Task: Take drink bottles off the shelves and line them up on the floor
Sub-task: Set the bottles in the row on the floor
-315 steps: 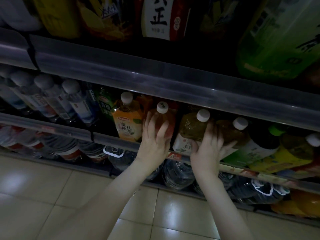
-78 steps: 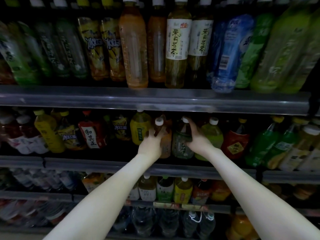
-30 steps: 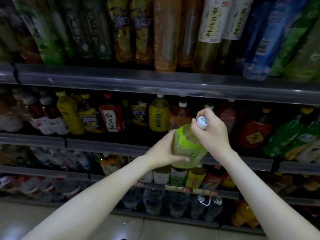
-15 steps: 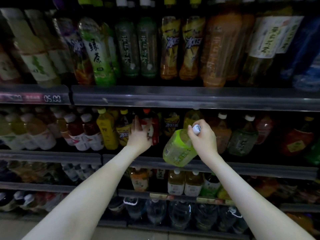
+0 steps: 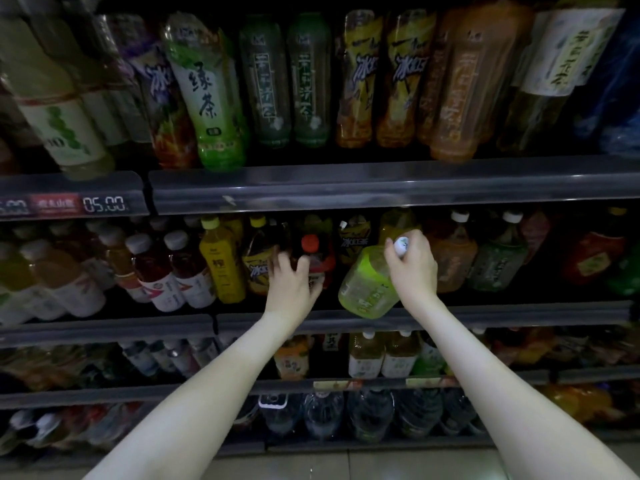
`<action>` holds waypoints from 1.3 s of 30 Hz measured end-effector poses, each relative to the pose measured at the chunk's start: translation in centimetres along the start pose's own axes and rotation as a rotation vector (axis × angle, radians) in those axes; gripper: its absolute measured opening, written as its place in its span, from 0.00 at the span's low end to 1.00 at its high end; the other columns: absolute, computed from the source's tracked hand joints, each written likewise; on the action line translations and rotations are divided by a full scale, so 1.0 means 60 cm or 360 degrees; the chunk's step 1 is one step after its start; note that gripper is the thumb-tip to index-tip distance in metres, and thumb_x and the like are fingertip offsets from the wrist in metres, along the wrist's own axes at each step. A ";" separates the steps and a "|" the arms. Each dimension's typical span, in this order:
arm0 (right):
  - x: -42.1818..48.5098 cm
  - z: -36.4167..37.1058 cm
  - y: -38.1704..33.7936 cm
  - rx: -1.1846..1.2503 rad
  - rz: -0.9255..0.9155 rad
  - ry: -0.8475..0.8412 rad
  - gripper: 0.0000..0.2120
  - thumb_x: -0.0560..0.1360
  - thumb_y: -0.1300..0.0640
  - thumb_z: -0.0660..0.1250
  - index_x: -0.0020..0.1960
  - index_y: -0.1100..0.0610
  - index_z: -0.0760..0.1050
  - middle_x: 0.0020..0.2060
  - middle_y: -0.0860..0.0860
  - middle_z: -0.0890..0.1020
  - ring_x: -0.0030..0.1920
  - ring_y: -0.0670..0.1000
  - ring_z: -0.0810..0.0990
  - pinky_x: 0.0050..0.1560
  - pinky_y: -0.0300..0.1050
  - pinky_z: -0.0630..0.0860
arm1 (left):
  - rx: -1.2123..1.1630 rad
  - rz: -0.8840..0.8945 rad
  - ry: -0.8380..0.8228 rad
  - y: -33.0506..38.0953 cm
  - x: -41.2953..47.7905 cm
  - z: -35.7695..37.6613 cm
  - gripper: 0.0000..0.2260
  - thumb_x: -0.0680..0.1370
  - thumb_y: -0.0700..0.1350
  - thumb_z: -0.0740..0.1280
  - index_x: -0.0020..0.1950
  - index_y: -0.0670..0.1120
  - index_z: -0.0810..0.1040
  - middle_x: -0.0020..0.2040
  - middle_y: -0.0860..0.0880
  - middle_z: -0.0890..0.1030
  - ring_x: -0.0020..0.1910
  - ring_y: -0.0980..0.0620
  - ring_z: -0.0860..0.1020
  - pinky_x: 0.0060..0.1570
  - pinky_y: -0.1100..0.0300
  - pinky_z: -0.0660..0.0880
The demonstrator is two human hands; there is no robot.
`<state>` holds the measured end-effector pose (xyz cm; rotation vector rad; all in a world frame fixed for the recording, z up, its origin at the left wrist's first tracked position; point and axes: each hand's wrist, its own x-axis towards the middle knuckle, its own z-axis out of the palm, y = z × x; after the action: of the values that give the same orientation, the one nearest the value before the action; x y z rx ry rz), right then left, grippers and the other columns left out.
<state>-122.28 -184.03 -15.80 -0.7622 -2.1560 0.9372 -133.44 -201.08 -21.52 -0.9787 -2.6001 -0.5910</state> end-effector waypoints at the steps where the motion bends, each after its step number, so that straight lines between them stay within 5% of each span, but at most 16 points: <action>1: -0.001 0.005 -0.001 -0.0004 -0.0005 0.0000 0.10 0.79 0.50 0.61 0.47 0.57 0.67 0.46 0.52 0.73 0.42 0.53 0.74 0.40 0.45 0.65 | -0.0051 -0.0026 0.0003 -0.006 -0.006 0.002 0.27 0.68 0.48 0.77 0.57 0.42 0.65 0.51 0.32 0.71 0.45 0.29 0.75 0.43 0.37 0.77; 5: -0.002 0.022 -0.007 -0.0049 -0.0068 -0.0001 0.10 0.79 0.51 0.61 0.47 0.57 0.67 0.45 0.53 0.73 0.42 0.54 0.75 0.39 0.47 0.68 | -0.0391 -0.0178 -0.0090 -0.012 -0.016 0.000 0.40 0.66 0.53 0.78 0.67 0.39 0.61 0.62 0.37 0.64 0.58 0.36 0.72 0.56 0.44 0.75; 8: 0.000 0.026 -0.010 -0.0085 -0.0101 -0.0022 0.10 0.79 0.51 0.61 0.47 0.57 0.68 0.47 0.53 0.73 0.43 0.54 0.75 0.40 0.47 0.69 | -0.0409 -0.0052 -0.0160 -0.013 -0.019 -0.002 0.38 0.70 0.53 0.75 0.74 0.47 0.59 0.70 0.42 0.63 0.67 0.40 0.68 0.61 0.49 0.72; 17: 0.019 0.049 -0.027 -0.0200 -0.0214 -0.0183 0.13 0.79 0.50 0.61 0.54 0.61 0.72 0.47 0.54 0.74 0.46 0.53 0.75 0.43 0.48 0.73 | -0.0514 0.0028 0.0004 -0.034 -0.063 -0.052 0.34 0.68 0.54 0.77 0.70 0.48 0.70 0.66 0.46 0.70 0.61 0.44 0.75 0.55 0.49 0.78; 23: 0.035 0.109 -0.047 -0.0224 -0.0415 -0.0452 0.13 0.79 0.51 0.62 0.54 0.62 0.70 0.46 0.55 0.74 0.46 0.57 0.76 0.41 0.48 0.73 | -0.0802 -0.0330 0.0177 -0.061 -0.091 -0.130 0.33 0.63 0.56 0.79 0.65 0.55 0.71 0.62 0.57 0.71 0.62 0.61 0.70 0.61 0.66 0.65; 26: 0.053 0.142 -0.074 -0.0370 -0.0311 -0.0728 0.18 0.77 0.46 0.64 0.60 0.56 0.68 0.56 0.55 0.71 0.56 0.58 0.73 0.53 0.51 0.74 | -0.0815 -0.0388 0.0203 -0.085 -0.108 -0.160 0.32 0.63 0.54 0.79 0.63 0.59 0.70 0.60 0.61 0.70 0.60 0.64 0.69 0.60 0.71 0.63; 29: 0.055 0.160 -0.082 -0.0481 -0.0249 -0.1001 0.37 0.71 0.47 0.73 0.73 0.46 0.56 0.72 0.53 0.61 0.71 0.58 0.62 0.66 0.60 0.68 | -0.0784 -0.0474 0.0191 -0.108 -0.123 -0.171 0.33 0.64 0.54 0.79 0.65 0.56 0.70 0.61 0.59 0.71 0.62 0.62 0.69 0.61 0.68 0.64; 33: 0.038 0.155 -0.071 -0.0492 -0.0287 -0.1225 0.52 0.70 0.59 0.75 0.76 0.42 0.39 0.76 0.52 0.51 0.72 0.56 0.62 0.60 0.48 0.72 | -0.0791 -0.0610 0.0187 -0.130 -0.132 -0.167 0.33 0.65 0.54 0.79 0.67 0.53 0.71 0.63 0.57 0.72 0.64 0.58 0.70 0.63 0.63 0.66; 39: 0.048 0.179 -0.076 -0.0530 -0.0345 -0.1112 0.52 0.69 0.60 0.75 0.77 0.42 0.41 0.76 0.52 0.54 0.70 0.57 0.66 0.56 0.48 0.76 | -0.0841 -0.0634 0.0097 -0.125 -0.135 -0.155 0.34 0.65 0.55 0.78 0.68 0.53 0.71 0.64 0.57 0.72 0.63 0.57 0.70 0.62 0.62 0.68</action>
<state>-133.23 -188.87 -16.94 -0.3511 -2.9874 0.8112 -131.44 -215.16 -18.79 -0.5445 -2.6480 -1.4362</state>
